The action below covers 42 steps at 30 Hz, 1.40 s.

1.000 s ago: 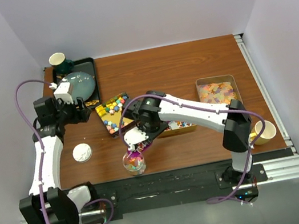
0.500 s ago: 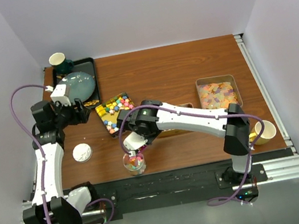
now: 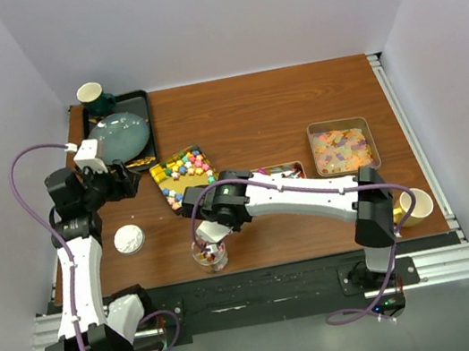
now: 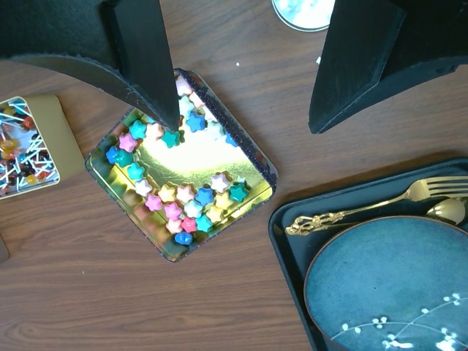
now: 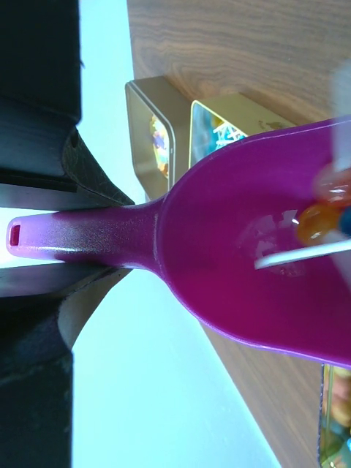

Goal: Pack the candies
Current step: Place the fake candies in the packing bottle, then adjust the spatula.

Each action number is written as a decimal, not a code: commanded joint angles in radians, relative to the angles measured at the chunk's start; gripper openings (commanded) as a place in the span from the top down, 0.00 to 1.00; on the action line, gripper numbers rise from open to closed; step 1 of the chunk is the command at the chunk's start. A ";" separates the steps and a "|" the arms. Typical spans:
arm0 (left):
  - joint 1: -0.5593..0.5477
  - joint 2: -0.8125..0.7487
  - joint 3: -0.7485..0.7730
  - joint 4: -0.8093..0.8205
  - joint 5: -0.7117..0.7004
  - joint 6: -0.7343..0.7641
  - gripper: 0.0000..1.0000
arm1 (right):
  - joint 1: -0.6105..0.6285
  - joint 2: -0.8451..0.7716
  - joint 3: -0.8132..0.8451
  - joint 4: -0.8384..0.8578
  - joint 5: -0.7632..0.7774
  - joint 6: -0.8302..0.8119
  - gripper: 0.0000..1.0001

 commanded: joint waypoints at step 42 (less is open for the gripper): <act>-0.120 0.038 -0.132 0.420 0.659 -0.313 1.00 | -0.192 0.186 0.636 -0.268 -0.425 0.291 1.00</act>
